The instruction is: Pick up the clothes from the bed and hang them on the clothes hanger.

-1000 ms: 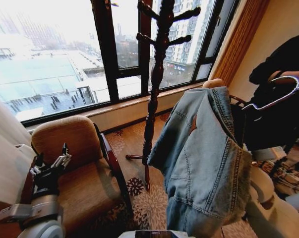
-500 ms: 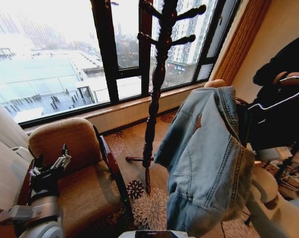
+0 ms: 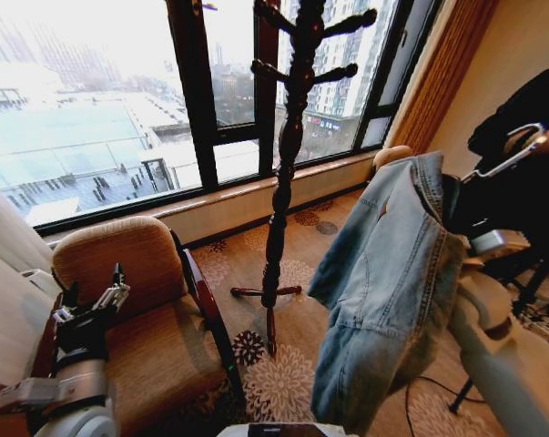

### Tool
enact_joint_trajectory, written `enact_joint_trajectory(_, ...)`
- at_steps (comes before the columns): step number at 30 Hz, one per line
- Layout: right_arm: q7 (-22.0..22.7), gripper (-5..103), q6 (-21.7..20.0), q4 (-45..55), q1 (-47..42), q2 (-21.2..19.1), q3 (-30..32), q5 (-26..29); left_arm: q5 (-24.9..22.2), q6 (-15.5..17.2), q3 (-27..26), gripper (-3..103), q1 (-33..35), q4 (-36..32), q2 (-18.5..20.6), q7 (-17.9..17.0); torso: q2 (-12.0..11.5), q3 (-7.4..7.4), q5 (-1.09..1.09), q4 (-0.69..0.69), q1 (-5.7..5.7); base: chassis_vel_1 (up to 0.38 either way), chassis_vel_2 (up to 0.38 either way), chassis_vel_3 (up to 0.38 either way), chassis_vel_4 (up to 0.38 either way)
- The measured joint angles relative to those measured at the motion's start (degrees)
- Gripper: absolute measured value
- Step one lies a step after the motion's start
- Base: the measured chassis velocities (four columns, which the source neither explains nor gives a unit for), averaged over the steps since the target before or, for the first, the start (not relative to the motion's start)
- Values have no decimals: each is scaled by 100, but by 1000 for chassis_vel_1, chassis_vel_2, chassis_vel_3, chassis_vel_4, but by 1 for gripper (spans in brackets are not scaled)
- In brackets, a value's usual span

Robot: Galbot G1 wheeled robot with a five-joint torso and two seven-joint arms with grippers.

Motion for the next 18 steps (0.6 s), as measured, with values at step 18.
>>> enact_joint_trajectory(18,-66,23,-83,-509,1860,-463,-1694,140,-51,9,7,100,-167,0,106,19,-1,1,-1,0,1,0,0,0,0)
